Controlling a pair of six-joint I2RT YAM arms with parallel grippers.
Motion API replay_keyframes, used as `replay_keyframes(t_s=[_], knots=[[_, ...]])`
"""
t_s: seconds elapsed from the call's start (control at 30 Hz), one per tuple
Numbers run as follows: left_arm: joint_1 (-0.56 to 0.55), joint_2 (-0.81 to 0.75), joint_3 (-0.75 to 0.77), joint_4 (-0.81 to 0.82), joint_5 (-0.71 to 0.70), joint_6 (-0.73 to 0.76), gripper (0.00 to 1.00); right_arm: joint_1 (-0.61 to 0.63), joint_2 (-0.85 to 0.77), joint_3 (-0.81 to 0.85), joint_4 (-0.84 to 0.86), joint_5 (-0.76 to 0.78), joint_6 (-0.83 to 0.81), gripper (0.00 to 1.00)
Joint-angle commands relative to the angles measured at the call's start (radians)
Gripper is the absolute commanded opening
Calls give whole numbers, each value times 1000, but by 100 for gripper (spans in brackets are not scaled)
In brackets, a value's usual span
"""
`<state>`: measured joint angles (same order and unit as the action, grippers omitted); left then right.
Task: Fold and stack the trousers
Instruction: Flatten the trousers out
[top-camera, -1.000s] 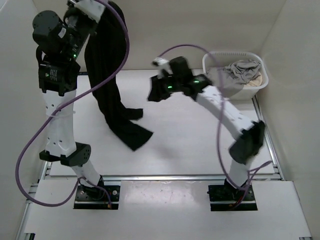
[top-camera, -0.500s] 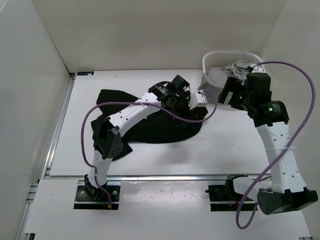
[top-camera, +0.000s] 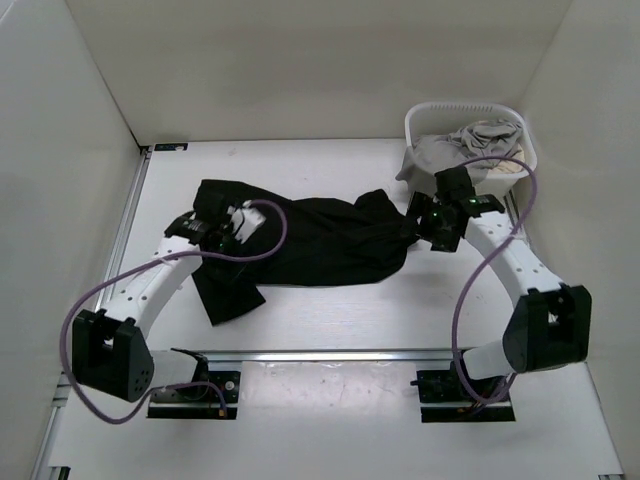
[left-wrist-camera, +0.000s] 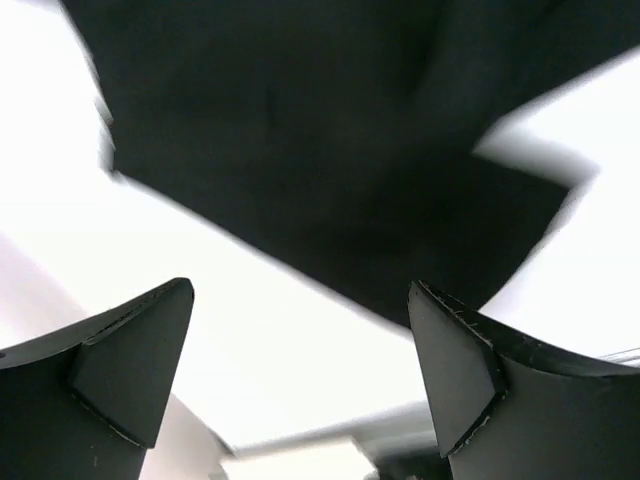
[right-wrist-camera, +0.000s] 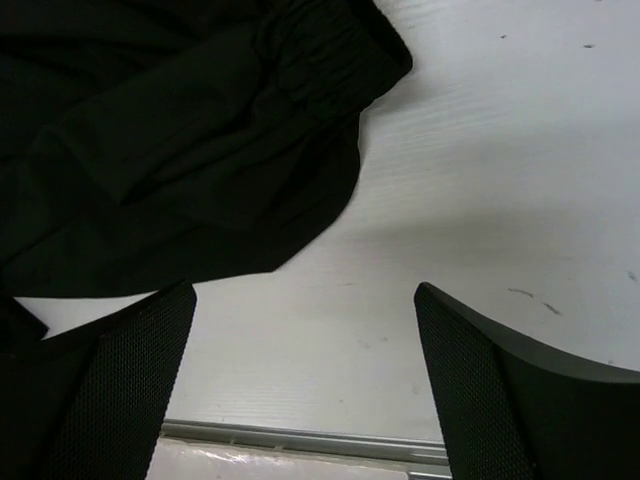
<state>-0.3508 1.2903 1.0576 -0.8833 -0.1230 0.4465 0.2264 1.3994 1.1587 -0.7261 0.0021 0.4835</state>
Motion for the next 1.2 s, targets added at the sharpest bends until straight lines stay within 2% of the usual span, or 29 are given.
replay_keyframes(t_s=[0.0, 0.13, 0.2, 0.3, 0.37, 0.43, 0.47, 0.5, 0.57, 0.63, 0.67, 0.7, 0.77, 0.8, 0.83, 0.93, 1.0, 1.1, 1.13, 1.17], knots=[[111, -39, -143, 24, -72, -6, 100, 4, 38, -5, 155, -30, 116, 96], [199, -48, -280, 76, -47, -6, 100, 45, 202, 120, 186, 59, 173, 97], [217, -7, -292, 96, -47, -6, 100, 45, 297, 203, 142, 104, 197, 97], [240, 43, -304, 119, 6, -17, 100, 45, 402, 246, 119, 127, 217, 97], [240, 64, -304, 129, 40, -29, 100, 45, 455, 262, 119, 136, 218, 94], [240, 99, -286, 142, 101, -40, 100, 45, 516, 271, 109, 136, 218, 72], [240, 109, -277, 153, 124, -49, 100, 45, 527, 271, 109, 136, 231, 57], [240, 131, -262, 153, 149, -49, 100, 45, 536, 271, 97, 162, 240, 35], [240, 153, -248, 153, 263, -43, 100, 45, 536, 250, 97, 180, 250, 35], [240, 164, -248, 153, 278, -34, 91, 45, 524, 231, 86, 194, 250, 36], [240, 164, -248, 153, 295, -22, 82, 45, 511, 220, 86, 194, 250, 36], [240, 164, -248, 153, 310, -22, 56, 45, 500, 199, 86, 194, 250, 36], [240, 185, -248, 153, 310, -22, 20, 45, 491, 184, 96, 194, 250, 20], [249, 196, -237, 153, 297, -22, 14, 45, 481, 184, 96, 194, 259, 11], [250, 220, -223, 153, 283, -34, 14, 45, 471, 174, 96, 194, 259, 0], [305, 230, -176, 162, 156, -34, 14, 45, 383, 174, 86, 214, 245, 0], [363, 221, -136, 193, 21, 41, 14, 36, 278, 196, 67, 251, 216, 0], [544, 222, 37, 202, -18, 135, 14, 27, 146, 289, 19, 291, 178, 0], [635, 222, 94, 190, -9, 176, 14, 13, 116, 309, 8, 302, 158, 0], [668, 248, 202, 190, -9, 198, 14, -13, 60, 324, -5, 311, 149, 0]])
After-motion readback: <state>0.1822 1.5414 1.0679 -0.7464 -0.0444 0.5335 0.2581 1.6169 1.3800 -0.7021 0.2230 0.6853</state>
